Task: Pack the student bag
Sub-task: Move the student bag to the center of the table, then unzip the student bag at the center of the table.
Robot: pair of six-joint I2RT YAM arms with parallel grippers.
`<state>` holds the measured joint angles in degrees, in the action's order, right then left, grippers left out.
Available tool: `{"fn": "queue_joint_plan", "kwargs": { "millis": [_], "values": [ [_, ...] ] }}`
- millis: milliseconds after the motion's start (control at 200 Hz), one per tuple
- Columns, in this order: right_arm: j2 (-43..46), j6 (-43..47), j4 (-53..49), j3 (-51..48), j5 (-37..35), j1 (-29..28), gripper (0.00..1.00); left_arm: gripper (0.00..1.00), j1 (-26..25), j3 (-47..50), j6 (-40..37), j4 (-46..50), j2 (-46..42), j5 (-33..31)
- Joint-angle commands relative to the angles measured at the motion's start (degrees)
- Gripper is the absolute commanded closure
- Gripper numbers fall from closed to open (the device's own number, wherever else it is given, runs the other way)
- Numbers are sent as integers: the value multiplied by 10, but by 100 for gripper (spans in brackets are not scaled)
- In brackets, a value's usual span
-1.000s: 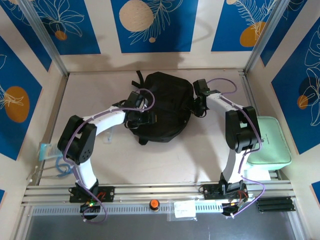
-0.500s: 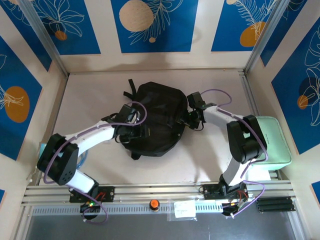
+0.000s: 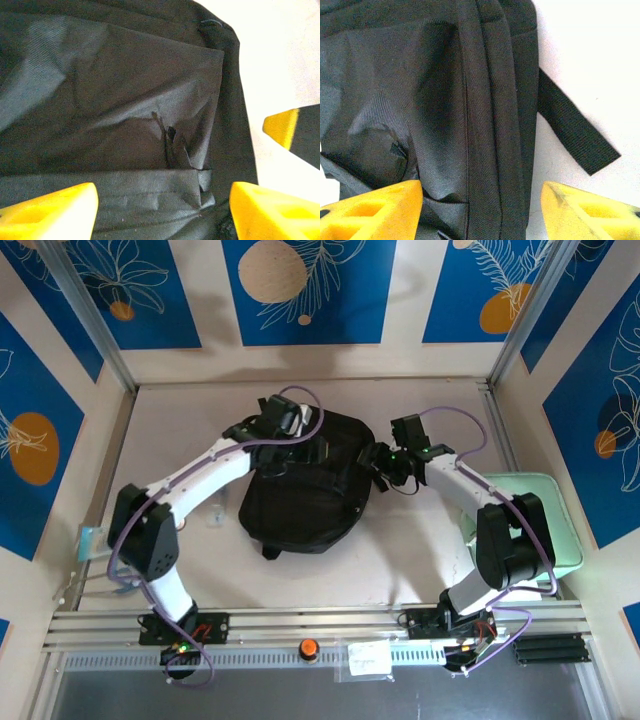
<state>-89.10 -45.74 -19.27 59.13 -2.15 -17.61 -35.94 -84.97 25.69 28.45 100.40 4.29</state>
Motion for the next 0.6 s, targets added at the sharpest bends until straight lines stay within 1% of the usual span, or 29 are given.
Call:
{"fn": "queue_joint_plan", "kwargs": {
  "millis": [0, 60, 135, 225, 365, 535, 595],
  "values": [
    [-3, -11, -3, 9, -2, 4, 36, 38, -16, -71, -48, 78, 60, -33],
    [-3, -13, -3, 7, -2, 5, 36, 44, -22, -116, -52, 120, 96, -51],
    [-3, -15, 0, 4, 0, 5, 36, 49, -27, -164, -57, 159, 135, -49],
    [-4, -16, 0, 0, 2, 5, 36, 54, -35, -204, -63, 186, 169, -41],
    [-7, -20, 6, -7, 10, 5, 37, 54, -45, -241, -70, 210, 212, -40],
    [-11, -27, 12, -16, 14, 0, 37, 54, -49, -286, -66, 228, 260, -25],
    [-12, -29, 13, -19, 14, -1, 37, 54, -52, -305, -62, 240, 278, -30]
  ]
}}
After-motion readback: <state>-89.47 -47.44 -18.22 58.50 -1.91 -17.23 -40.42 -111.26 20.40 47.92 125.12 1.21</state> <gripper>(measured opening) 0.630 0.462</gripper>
